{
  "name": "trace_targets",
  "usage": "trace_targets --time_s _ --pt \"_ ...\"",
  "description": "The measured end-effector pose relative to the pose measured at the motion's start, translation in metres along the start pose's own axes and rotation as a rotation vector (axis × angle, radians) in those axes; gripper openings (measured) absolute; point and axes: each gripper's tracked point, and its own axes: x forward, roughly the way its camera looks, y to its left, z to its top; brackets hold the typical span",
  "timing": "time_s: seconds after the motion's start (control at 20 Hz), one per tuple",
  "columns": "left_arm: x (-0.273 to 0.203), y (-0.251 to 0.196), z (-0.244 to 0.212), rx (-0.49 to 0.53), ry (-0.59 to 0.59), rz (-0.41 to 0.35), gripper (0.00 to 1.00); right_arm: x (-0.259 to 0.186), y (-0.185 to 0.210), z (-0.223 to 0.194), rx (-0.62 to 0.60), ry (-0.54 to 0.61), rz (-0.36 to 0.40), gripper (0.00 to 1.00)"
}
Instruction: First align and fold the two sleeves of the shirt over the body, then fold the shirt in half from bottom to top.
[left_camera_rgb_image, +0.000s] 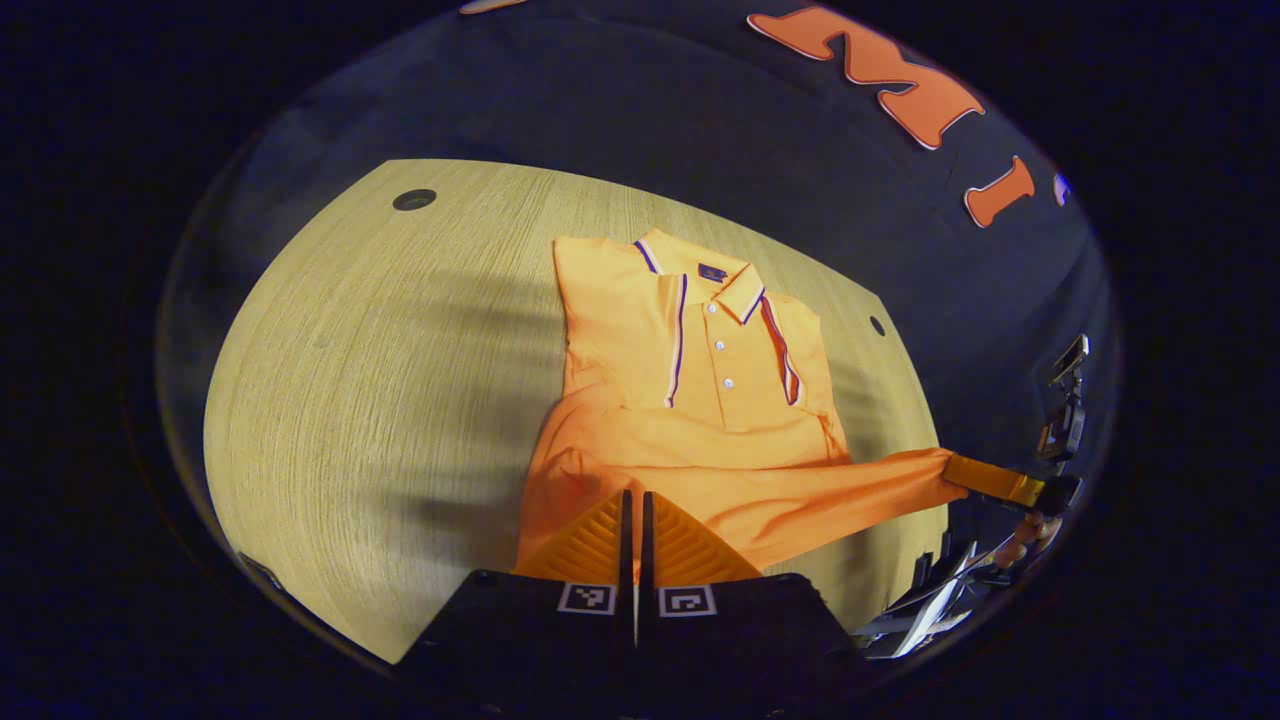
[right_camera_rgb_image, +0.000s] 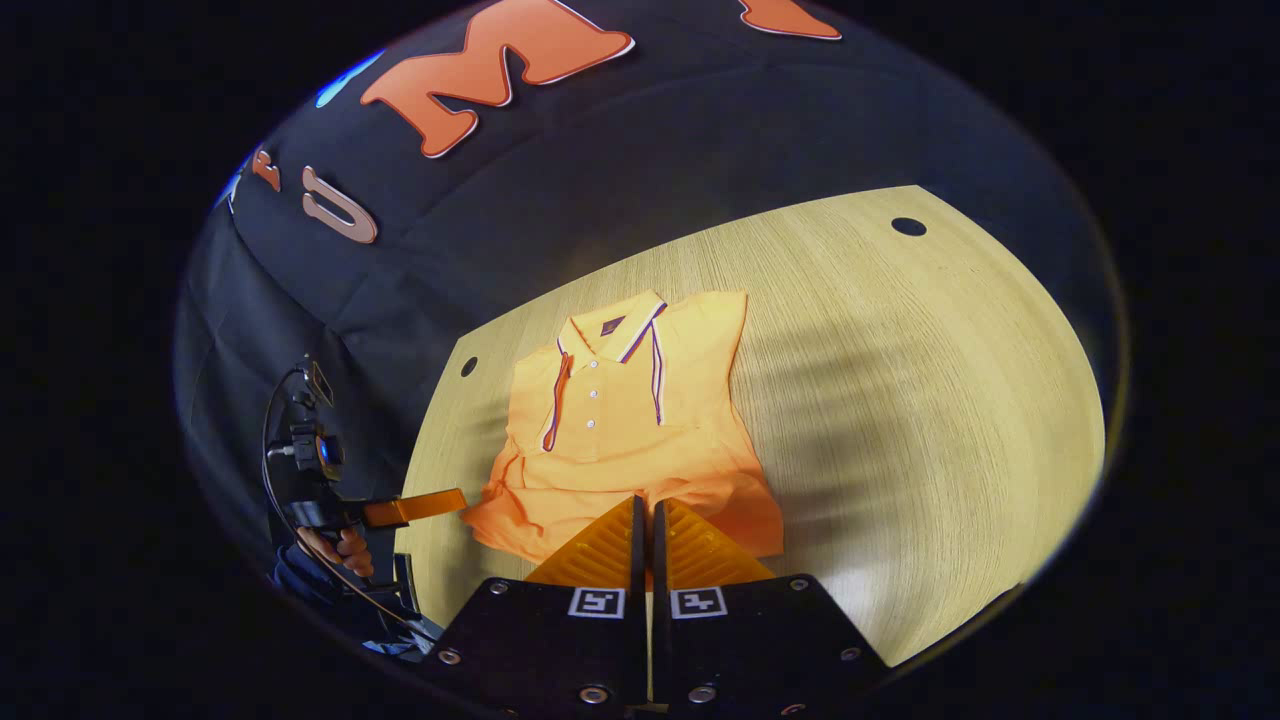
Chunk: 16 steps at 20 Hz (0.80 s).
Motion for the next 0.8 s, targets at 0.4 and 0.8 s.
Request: trace_targets --time_s 0.4,0.8 --pt "0.001 0.037 -0.042 0.177 0.157 0.130 0.18 -0.002 -0.001 0.000 -0.019 0.002 -0.007 0.03" --pt "0.031 0.040 -0.074 0.338 0.223 0.201 0.80 0.002 -0.002 -0.001 -0.009 0.012 -0.013 0.03"
